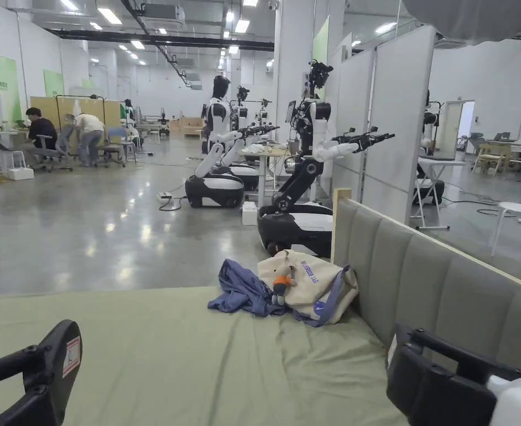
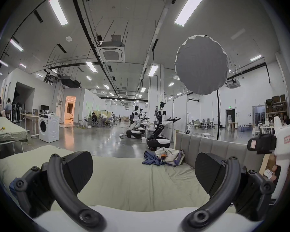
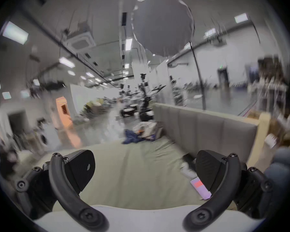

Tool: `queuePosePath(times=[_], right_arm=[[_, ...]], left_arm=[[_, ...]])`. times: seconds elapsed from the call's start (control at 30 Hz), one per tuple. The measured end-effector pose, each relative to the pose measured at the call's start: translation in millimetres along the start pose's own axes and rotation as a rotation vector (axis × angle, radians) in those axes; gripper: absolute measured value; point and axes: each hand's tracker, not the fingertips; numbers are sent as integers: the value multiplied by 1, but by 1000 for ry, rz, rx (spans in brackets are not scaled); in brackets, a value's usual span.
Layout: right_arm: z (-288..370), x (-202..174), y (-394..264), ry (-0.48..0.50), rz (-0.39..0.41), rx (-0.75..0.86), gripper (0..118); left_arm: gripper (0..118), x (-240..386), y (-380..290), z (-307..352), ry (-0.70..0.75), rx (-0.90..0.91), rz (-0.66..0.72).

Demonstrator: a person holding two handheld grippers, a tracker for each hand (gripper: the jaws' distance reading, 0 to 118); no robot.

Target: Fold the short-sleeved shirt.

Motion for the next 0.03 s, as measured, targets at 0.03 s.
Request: queuePosePath(times=[0.03], right_arm=[[3,8,0,69,-36,-15,118]], left_arm=[[118,0,0,0,0,4,-8]])
